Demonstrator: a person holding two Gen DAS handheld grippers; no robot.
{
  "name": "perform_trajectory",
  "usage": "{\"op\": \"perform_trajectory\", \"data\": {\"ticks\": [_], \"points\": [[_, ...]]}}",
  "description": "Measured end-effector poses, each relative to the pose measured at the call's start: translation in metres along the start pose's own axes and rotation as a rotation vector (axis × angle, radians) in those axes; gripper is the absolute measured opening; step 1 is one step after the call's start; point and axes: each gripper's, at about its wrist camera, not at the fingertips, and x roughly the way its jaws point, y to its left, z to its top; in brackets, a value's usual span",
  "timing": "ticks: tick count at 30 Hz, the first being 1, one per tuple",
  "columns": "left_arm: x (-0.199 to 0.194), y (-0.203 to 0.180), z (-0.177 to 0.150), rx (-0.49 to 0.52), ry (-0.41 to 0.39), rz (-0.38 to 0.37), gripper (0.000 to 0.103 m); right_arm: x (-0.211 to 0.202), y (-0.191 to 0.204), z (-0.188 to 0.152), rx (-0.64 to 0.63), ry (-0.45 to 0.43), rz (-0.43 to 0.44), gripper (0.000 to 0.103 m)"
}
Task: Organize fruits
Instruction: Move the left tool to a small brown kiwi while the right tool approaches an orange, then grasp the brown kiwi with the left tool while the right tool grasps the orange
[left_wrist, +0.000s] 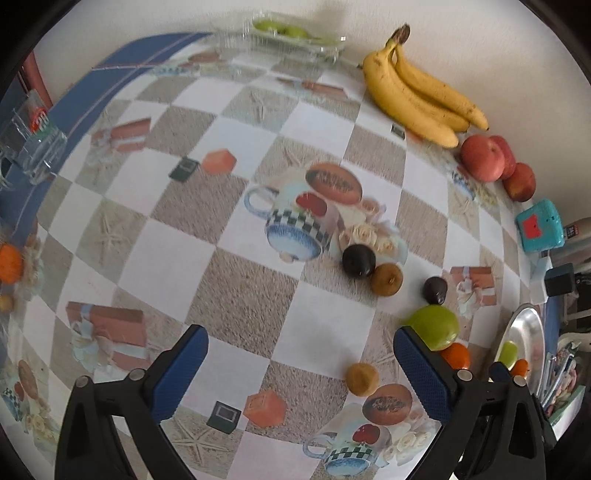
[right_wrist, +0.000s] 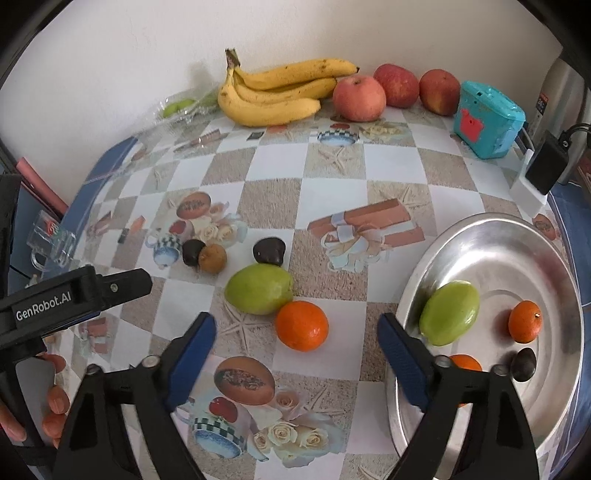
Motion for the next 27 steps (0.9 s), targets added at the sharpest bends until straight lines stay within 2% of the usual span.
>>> {"op": "perform_trajectory", "data": {"ticks": [3, 6, 9, 14, 19, 23, 25, 26, 27], "points": [[0.008, -0.002, -0.003, 0.002, 0.027, -0.002, 0.101, 0.01, 0.002, -0.002, -0.019, 0.019, -0.025, 0.083], [0.014, -0.004, -0.007, 0.005, 0.049, -0.011, 0.101, 0.019, 0.002, -0.004, -0.031, 0.035, -0.037, 0.072], [0.017, -0.009, -0.01, 0.022, 0.061, -0.009, 0.101, 0.024, 0.001, -0.005, -0.035, 0.044, -0.053, 0.07], [0.022, -0.016, -0.016, 0.039, 0.09, -0.026, 0.099, 0.03, -0.001, -0.006, -0.027, 0.05, -0.063, 0.054], [0.027, -0.018, -0.021, 0.035, 0.126, -0.052, 0.089, 0.027, -0.002, -0.005, -0.018, 0.042, -0.027, 0.038], [0.027, -0.02, -0.025, 0.027, 0.136, -0.076, 0.08, 0.026, -0.001, -0.006, -0.024, 0.046, -0.026, 0.038], [0.026, -0.022, -0.026, 0.03, 0.134, -0.084, 0.066, 0.026, -0.002, -0.007, -0.026, 0.047, -0.024, 0.038], [0.026, -0.022, -0.026, 0.032, 0.134, -0.081, 0.064, 0.026, -0.002, -0.007, -0.025, 0.048, -0.022, 0.038], [0.027, -0.024, -0.025, 0.037, 0.131, -0.077, 0.058, 0.026, -0.002, -0.007, -0.024, 0.048, -0.02, 0.038]]}}
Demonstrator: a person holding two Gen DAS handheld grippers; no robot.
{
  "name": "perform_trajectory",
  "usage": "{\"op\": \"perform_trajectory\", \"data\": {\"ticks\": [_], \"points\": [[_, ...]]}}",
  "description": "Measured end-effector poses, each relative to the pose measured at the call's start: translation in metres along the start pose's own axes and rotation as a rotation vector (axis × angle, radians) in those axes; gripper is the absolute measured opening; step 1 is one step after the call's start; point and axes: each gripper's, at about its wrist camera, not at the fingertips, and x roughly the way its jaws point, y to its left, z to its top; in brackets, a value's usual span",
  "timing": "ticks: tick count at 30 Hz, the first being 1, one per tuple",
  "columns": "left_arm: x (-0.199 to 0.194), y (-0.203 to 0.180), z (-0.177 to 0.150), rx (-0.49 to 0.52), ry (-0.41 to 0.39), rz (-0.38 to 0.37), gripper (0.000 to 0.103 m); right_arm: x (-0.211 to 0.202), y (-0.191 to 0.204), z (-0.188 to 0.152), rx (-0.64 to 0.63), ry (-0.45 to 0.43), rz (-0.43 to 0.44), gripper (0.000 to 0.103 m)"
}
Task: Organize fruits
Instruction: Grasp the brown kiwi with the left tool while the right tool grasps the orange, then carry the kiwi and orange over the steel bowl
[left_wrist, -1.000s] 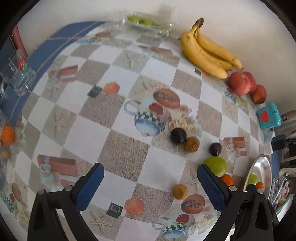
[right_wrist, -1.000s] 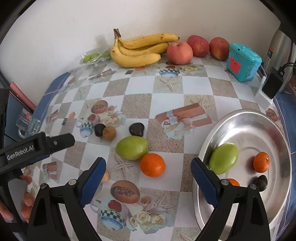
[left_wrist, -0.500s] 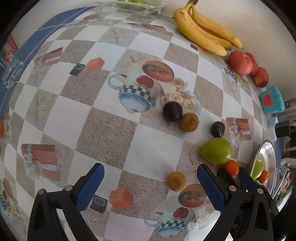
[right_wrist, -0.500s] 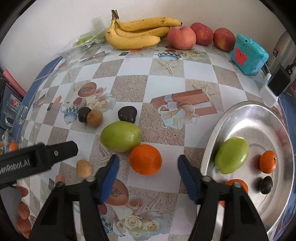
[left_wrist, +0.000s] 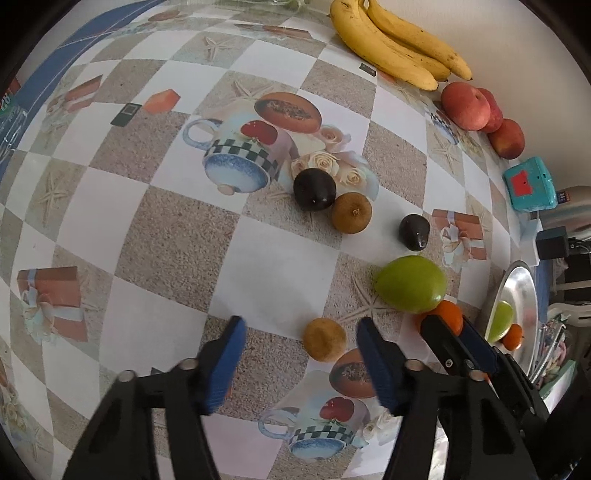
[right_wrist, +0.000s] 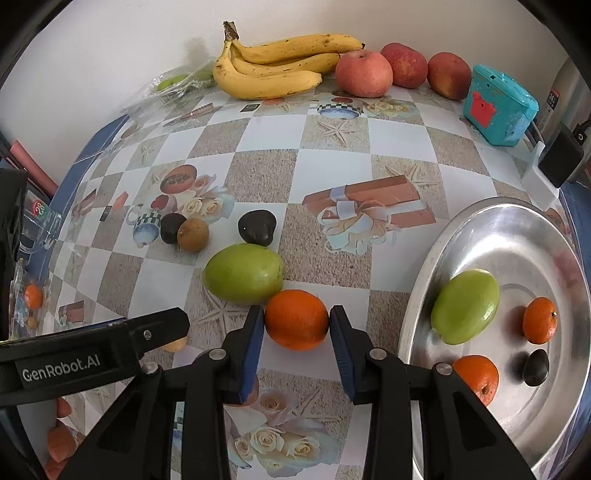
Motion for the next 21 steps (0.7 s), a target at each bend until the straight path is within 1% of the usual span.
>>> {"op": "perform_trajectory", "data": {"ticks": [1, 2, 4, 7, 14, 21], "points": [[0.002, -0.001, 0.002, 0.002, -0.001, 0.001, 0.053, 0.0, 0.0, 0.0, 0.002, 0.001, 0.002, 0.038], [0.002, -0.002, 0.002, 0.003, -0.001, -0.002, 0.051, 0.0, -0.001, 0.0, 0.005, 0.002, 0.005, 0.038], [0.005, -0.005, 0.003, 0.004, 0.004, -0.019, 0.039, -0.001, -0.002, -0.001, 0.008, 0.002, 0.01, 0.038], [0.007, -0.008, 0.002, 0.012, 0.011, -0.023, 0.028, -0.001, -0.003, -0.002, 0.014, 0.004, 0.015, 0.038], [0.008, -0.01, 0.002, 0.016, 0.006, -0.023, 0.027, -0.002, -0.005, -0.002, 0.027, 0.007, 0.025, 0.038], [-0.008, -0.002, 0.005, -0.01, -0.036, -0.032, 0.026, -0.004, -0.006, -0.001, 0.028, 0.005, 0.02, 0.038]]}}
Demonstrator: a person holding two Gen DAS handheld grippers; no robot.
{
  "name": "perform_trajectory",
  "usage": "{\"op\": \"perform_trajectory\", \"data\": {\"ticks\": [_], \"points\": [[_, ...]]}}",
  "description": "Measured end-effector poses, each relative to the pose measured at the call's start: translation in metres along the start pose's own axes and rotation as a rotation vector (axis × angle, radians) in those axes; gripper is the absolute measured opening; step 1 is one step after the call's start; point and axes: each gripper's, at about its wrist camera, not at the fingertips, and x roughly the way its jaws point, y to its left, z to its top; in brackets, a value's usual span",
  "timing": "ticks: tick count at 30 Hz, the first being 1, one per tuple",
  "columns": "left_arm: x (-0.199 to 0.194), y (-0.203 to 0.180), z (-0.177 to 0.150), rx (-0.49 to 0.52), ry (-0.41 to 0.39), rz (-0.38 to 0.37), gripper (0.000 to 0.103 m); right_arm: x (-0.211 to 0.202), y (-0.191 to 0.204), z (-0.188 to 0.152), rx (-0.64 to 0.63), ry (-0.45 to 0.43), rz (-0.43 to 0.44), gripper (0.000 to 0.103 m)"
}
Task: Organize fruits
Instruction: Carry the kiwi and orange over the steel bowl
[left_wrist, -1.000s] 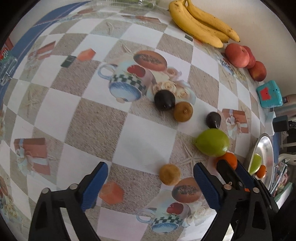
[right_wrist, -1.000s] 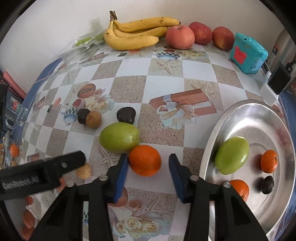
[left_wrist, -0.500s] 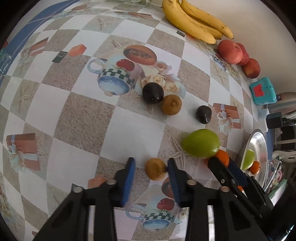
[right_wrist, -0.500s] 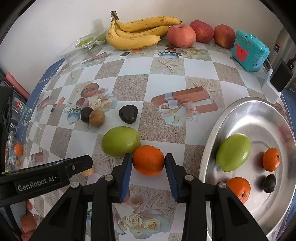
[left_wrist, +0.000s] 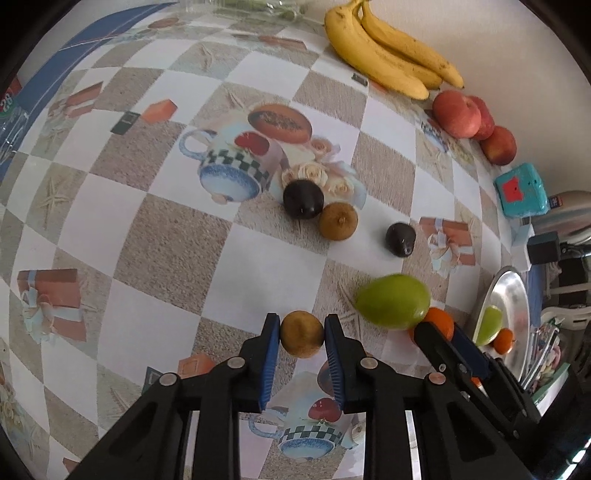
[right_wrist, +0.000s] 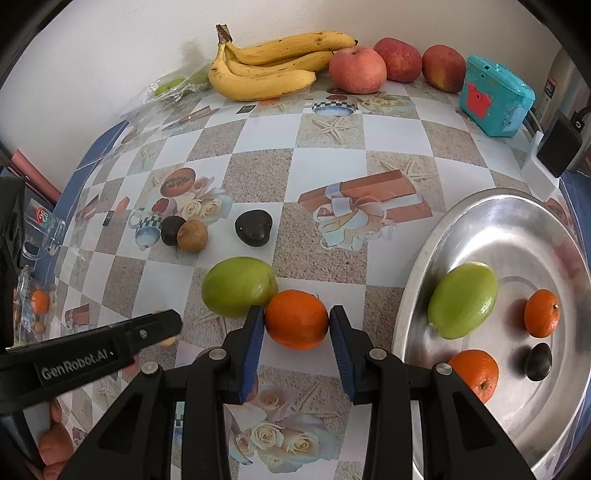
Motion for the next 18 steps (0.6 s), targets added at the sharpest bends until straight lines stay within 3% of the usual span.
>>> {"op": "perform_trajectory", "data": {"ticks": [18], "points": [[-0.053, -0.012, 0.005, -0.002, -0.137, -0.031, 0.026, -0.043, -0.001, 0.009, 0.014, -0.105, 0.044, 0.037]]}}
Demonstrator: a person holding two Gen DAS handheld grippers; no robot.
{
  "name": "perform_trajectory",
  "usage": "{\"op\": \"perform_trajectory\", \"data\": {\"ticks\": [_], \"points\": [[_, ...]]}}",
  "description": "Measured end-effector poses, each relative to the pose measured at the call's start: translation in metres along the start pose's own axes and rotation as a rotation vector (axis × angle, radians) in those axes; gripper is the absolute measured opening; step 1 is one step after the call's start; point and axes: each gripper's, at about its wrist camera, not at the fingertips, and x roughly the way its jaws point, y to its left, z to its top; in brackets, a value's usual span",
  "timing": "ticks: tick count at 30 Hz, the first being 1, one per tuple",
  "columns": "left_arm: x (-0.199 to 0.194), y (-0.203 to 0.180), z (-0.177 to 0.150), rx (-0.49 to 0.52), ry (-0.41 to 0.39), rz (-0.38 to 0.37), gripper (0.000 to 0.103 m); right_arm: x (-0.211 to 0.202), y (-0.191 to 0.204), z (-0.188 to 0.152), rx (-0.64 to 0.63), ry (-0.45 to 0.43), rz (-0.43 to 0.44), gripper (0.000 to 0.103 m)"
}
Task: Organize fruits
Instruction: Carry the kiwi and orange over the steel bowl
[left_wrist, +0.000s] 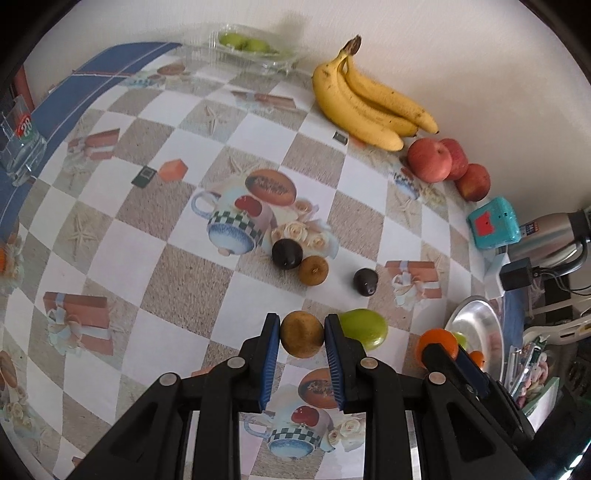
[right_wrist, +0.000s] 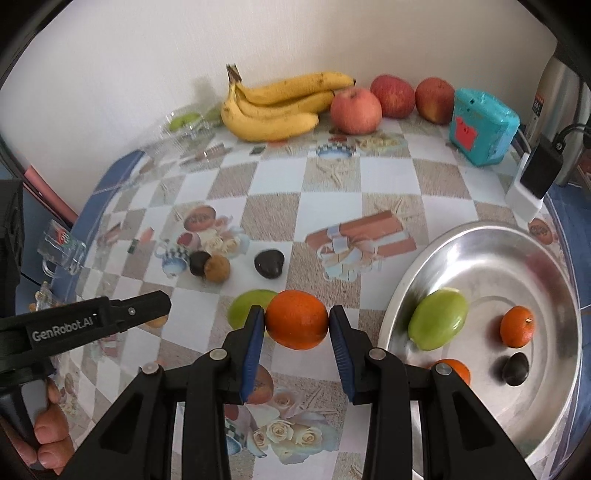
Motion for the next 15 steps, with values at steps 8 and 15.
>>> {"op": "perform_trajectory", "data": {"ticks": [8, 15], "points": [[-0.014, -0.005, 0.001, 0.005, -0.033, -0.022, 0.026, -0.023, -0.006, 0.003, 0.017, -0.04, -0.012, 0.037], [-0.015, -0.011, -0.002, 0.009, -0.031, -0.029, 0.026, -0.026, -0.025, 0.001, 0.062, -0.031, -0.033, 0.037]]}}
